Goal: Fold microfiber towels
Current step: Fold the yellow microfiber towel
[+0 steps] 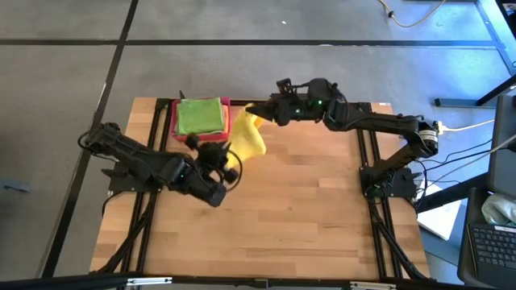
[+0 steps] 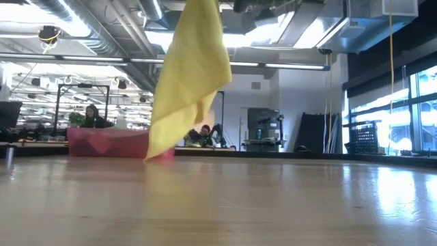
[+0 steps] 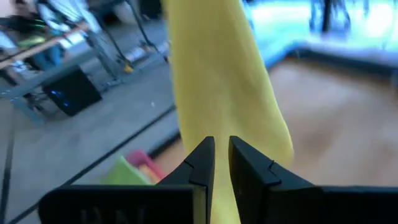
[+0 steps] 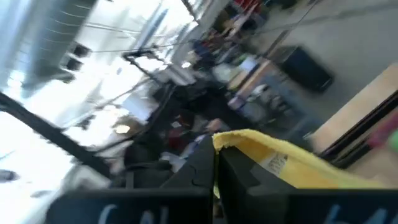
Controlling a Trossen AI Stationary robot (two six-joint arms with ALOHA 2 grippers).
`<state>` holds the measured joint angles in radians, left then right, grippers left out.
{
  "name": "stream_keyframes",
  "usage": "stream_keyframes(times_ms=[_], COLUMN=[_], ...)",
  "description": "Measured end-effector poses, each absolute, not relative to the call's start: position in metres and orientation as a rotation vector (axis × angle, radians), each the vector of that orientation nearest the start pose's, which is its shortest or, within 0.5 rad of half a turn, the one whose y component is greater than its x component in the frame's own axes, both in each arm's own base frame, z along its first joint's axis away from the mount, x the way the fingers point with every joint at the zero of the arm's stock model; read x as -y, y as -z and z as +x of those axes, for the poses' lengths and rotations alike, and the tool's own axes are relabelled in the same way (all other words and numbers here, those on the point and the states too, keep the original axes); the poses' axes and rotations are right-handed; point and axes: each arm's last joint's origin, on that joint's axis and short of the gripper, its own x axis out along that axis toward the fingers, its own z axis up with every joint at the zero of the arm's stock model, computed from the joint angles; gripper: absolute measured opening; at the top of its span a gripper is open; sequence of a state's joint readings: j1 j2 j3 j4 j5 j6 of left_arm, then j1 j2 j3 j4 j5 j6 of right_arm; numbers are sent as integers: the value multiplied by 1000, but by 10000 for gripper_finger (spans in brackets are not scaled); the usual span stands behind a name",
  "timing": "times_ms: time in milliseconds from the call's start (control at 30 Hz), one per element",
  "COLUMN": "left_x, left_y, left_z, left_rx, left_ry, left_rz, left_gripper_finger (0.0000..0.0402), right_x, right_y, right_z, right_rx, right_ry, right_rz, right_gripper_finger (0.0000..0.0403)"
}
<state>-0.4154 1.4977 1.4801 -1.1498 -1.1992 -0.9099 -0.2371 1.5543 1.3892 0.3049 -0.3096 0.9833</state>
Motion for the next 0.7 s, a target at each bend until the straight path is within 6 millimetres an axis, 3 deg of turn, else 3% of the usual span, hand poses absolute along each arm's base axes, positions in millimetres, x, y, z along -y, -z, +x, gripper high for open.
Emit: stream_keyframes(times_ms=[167, 367, 700], left_x=[77, 67, 63], left_y=[-378, -408, -418], left_z=[277, 287, 289], left_rx=[-328, -317, -314], left_ry=[-989, -984, -981], left_rz=[63, 160, 176], left_gripper_finger=[41, 41, 41], right_x=[75, 72, 58], right_y=[-427, -446, -459], right_z=[350, 343, 335], right_rx=[48, -18, -131], right_ry=[-20, -53, -127], right_rz=[758, 501, -21], right_gripper_finger=[11, 11, 11])
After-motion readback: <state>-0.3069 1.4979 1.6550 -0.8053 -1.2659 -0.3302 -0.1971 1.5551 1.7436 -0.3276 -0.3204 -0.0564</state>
